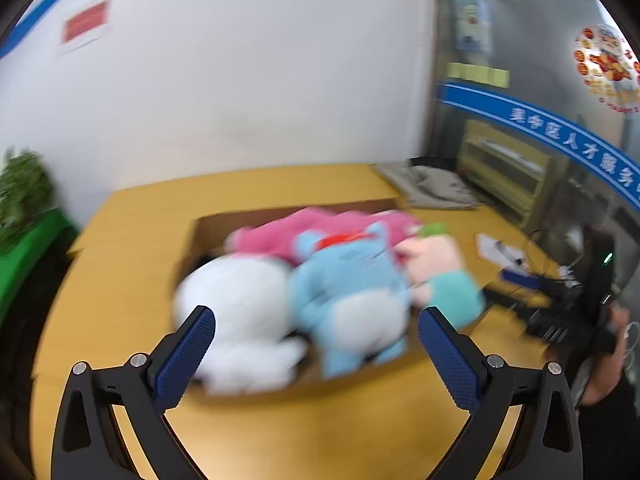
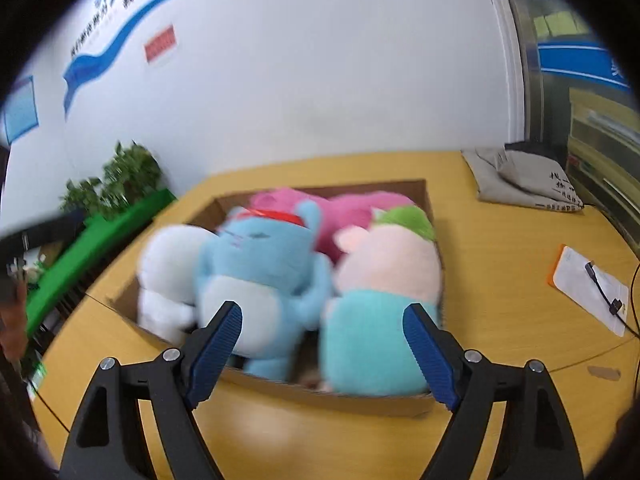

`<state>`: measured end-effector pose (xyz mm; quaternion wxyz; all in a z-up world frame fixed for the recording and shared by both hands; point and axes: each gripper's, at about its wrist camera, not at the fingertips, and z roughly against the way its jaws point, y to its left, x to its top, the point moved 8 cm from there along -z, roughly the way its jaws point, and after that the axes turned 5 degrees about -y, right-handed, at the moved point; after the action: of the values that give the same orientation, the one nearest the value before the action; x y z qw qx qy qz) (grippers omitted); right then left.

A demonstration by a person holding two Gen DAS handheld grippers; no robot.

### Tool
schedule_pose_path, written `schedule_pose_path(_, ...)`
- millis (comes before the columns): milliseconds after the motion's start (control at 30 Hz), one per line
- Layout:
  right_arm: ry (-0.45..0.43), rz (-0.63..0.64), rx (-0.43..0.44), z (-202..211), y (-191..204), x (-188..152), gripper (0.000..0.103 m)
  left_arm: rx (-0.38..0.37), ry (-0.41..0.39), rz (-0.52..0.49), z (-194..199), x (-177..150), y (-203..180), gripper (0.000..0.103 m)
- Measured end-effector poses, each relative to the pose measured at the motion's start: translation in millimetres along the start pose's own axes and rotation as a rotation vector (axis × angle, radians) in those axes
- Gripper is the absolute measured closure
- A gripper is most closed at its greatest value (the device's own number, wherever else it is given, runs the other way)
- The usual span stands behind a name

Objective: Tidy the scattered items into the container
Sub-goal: 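Lower the pig plush into the box beside the blue cat and open both grippers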

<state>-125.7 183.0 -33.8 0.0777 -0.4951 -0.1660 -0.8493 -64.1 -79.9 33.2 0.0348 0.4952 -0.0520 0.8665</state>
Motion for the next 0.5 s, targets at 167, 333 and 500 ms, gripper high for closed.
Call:
schedule_pose_path(167, 0.003, 0.053, -0.060, 12, 31, -7, 0.020, 0.110, 0.012, 0.079, 32, -38, 46, 0.000)
schedule_pose_path(333, 0.051, 0.069, -0.112, 12, 38, -18, 0.020, 0.126, 0.031, 0.139, 34, -65, 62, 0.000)
schedule_pose_path(500, 0.084, 0.069, -0.173, 15, 32, -28, 0.020, 0.104, 0.022, 0.141, 31, -68, 51, 0.000)
